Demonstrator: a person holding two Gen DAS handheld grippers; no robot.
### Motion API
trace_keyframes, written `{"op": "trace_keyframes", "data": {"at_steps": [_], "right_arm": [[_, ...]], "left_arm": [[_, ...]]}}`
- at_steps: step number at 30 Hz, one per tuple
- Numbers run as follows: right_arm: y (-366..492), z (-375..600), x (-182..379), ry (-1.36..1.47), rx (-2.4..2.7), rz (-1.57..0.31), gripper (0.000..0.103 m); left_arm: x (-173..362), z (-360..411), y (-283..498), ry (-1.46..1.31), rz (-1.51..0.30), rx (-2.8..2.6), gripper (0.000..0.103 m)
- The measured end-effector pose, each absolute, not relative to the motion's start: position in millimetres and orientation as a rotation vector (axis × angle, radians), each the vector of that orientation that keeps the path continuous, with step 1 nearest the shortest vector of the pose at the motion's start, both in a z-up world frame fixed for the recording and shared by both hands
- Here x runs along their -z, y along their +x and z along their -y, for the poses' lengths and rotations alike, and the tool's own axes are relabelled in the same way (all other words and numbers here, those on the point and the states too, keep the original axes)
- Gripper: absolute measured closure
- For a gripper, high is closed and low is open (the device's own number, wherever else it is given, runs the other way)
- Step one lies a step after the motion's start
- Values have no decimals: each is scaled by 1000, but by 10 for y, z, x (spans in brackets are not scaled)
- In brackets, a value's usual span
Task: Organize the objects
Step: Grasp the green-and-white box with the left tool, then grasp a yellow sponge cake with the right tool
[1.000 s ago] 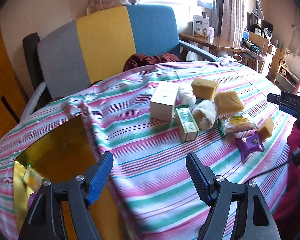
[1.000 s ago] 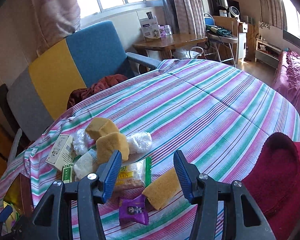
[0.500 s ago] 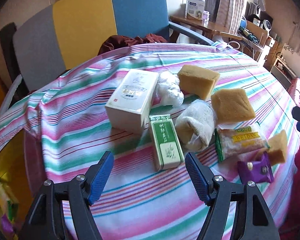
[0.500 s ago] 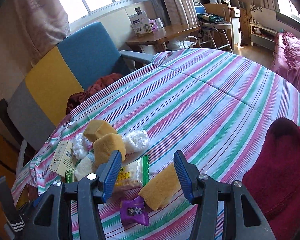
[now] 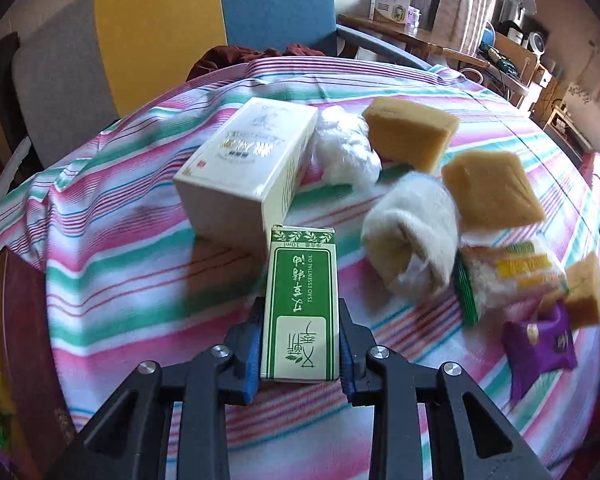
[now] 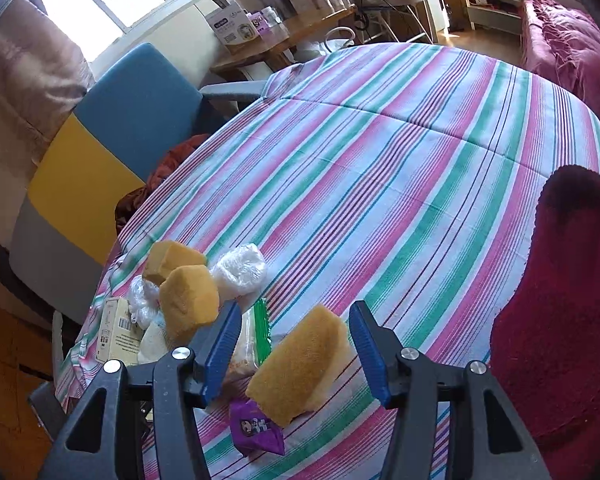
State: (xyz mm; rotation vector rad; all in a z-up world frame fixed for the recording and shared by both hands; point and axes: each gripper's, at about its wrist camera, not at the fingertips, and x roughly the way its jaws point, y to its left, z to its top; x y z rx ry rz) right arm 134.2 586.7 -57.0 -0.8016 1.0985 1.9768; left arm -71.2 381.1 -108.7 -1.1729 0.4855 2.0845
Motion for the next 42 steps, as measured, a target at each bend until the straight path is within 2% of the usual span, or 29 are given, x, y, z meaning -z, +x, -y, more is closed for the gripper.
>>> {"op": "trace_keyframes", "data": {"at_steps": [5, 15, 21, 24, 32, 35, 39, 42], "right_arm": [[1362, -5901, 657, -828, -1944, -1150, 43], [1253, -5756, 475, -792, -2125, -1122, 43], [713, -5309, 525, -1120, -2342, -954, 43], [635, -5272, 665, -1239, -2303, -951, 43], [568, -5242, 837, -1377, -2221, -864, 43], [522, -5177, 923, -1470, -2262, -976, 43], [594, -5173, 782, -1374, -2358, -1033, 43], [807, -5363, 593, -1133, -2323, -1027, 43]], "left_arm": [[1091, -3620, -523, -1167, -476, -2079, 72], [1039, -3316, -115, -1105, -483, -2070, 72], [1047, -3242, -86, -1087, -476, -2065, 72], [1051, -3222, -77, -1086, -474, -2070, 72], [1050, -3133, -24, -1076, -469, -2073, 72], [1051, -3104, -15, -1077, -465, -2072, 72], [1053, -3047, 7, -1080, -454, -2071, 72], [1054, -3034, 37, -1068, -464, -2075, 72]]}}
